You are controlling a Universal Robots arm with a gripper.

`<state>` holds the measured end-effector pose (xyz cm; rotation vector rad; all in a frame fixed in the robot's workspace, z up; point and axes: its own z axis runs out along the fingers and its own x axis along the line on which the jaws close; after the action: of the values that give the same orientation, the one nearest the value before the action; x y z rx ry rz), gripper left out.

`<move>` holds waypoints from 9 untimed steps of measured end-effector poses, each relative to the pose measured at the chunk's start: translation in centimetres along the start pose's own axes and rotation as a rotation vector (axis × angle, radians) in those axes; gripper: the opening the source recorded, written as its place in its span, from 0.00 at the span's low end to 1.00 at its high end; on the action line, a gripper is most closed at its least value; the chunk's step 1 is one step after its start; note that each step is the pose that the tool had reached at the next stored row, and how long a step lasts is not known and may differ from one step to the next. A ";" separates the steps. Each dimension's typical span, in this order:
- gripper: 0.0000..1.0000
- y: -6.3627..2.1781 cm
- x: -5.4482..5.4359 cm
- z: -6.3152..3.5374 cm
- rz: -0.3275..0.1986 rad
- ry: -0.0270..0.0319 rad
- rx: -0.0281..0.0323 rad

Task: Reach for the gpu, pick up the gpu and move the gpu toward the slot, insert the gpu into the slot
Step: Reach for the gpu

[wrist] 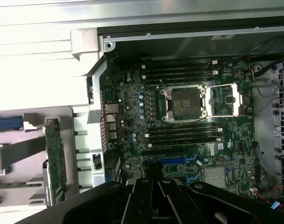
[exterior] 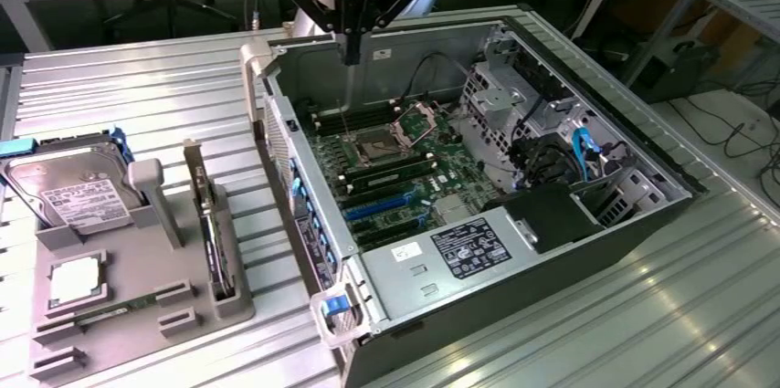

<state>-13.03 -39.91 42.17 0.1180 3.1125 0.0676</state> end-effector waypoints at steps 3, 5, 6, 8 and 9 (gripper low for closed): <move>0.11 -0.01 0.1 0.00 0.000 0.0000 0.0000; 0.11 -0.03 0.3 -0.01 0.000 0.0000 0.0000; 0.11 -0.04 0.3 -0.01 0.000 0.0000 0.0000; 0.11 -0.05 0.5 -0.01 0.000 -0.0001 0.0000; 0.11 -0.06 0.5 -0.02 0.000 0.0000 0.0000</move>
<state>-13.58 -39.93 42.17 0.1181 3.1125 0.0676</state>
